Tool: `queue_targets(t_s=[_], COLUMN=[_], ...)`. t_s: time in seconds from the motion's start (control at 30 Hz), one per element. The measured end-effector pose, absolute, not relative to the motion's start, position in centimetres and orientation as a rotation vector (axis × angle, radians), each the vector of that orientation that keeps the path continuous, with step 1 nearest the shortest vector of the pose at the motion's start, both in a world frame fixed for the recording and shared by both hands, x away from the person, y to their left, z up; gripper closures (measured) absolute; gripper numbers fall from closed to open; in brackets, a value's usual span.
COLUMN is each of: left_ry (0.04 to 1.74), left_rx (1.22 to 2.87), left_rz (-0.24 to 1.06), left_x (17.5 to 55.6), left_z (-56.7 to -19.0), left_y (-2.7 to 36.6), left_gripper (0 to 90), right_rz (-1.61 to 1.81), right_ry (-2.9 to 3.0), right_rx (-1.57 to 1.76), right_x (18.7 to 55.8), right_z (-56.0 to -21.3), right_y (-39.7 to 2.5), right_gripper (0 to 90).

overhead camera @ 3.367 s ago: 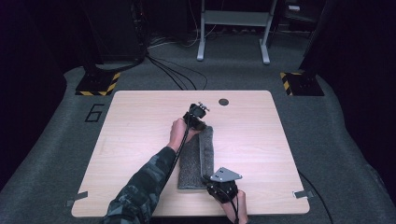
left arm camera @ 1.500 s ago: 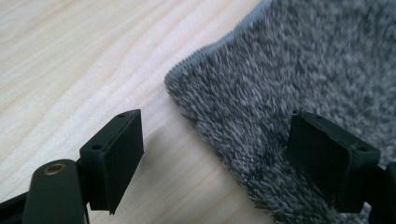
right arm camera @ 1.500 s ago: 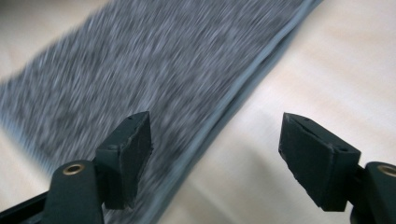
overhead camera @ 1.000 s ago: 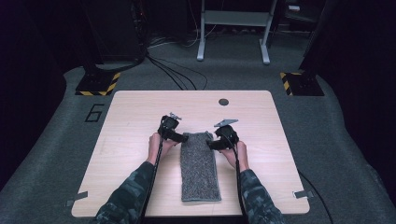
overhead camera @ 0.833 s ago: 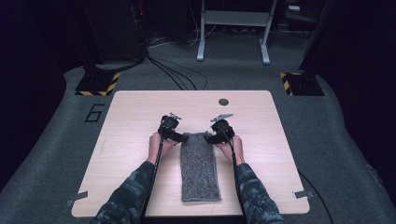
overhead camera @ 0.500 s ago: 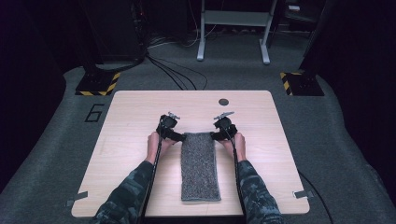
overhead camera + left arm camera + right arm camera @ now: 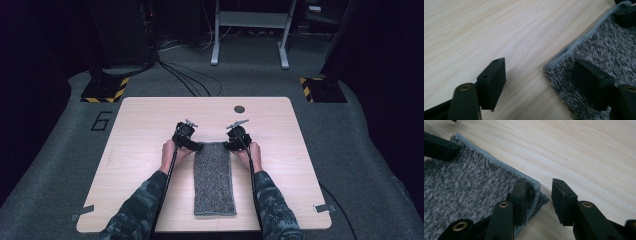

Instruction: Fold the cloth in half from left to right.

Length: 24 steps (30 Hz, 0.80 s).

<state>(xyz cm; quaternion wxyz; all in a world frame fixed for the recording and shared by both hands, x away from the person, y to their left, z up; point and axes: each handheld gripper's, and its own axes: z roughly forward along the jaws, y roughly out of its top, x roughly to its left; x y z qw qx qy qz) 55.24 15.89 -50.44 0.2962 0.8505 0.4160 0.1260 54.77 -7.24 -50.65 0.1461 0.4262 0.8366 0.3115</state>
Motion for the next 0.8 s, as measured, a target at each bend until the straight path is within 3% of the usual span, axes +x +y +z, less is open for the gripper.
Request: queue_targets(t_s=[0.63, 0.8], left_ry=[0.995, 1.001], left_rx=[2.295, 2.286], left_rz=[0.299, 0.320], left_x=[54.2, 54.3], left_z=[-50.5, -50.4], left_y=[14.6, 14.5], left_gripper=[81.6, 85.8], right_rz=[0.886, 0.897], right_ry=[2.441, 2.415], right_rx=[1.257, 1.262], right_x=[54.4, 54.3], right_z=[-50.6, -50.6], right_y=[-6.9, -6.9], right_gripper=[87.2, 87.7])
